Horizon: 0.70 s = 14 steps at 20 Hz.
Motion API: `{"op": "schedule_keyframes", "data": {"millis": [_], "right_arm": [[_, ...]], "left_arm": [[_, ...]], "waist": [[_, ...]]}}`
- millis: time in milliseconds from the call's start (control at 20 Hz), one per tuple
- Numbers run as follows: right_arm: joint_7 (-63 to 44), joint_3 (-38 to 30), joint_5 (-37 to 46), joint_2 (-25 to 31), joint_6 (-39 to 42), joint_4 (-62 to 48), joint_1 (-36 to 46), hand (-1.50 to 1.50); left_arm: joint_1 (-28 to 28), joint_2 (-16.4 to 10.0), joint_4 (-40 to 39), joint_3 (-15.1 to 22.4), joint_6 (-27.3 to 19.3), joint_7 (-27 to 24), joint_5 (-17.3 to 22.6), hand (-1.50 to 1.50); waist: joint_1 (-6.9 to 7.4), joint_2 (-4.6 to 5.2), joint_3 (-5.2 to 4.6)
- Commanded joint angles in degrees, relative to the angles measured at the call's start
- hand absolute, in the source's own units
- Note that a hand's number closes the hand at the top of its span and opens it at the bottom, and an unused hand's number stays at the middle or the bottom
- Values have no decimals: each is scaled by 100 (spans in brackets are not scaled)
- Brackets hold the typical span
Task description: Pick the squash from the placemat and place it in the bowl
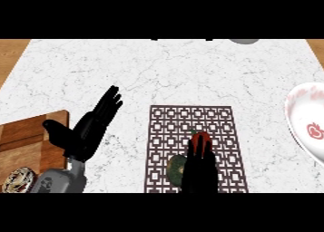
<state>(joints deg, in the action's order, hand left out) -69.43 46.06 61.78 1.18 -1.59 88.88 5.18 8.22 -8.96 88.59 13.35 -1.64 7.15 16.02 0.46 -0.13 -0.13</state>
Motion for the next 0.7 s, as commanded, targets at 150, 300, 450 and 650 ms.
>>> {"op": "schedule_keyframes", "data": {"millis": [150,300,450,650], "right_arm": [[-1080,471,0,-111,-633,-503,483,150],[-595,184,-32,-111,-835,-907,515,150],[-775,303,-282,-111,-894,-1068,866,150],[-875,475,-91,-109,-701,-1077,960,150]], "left_arm": [[-10,59,-114,-56,137,-100,-101,0],[-69,125,75,-58,61,12,-114,0],[78,-24,19,-284,134,197,-3,0],[-139,-27,-98,-199,355,-147,-124,0]], "waist": [[-2,16,13],[1,17,15],[36,26,15],[19,22,13]]}}
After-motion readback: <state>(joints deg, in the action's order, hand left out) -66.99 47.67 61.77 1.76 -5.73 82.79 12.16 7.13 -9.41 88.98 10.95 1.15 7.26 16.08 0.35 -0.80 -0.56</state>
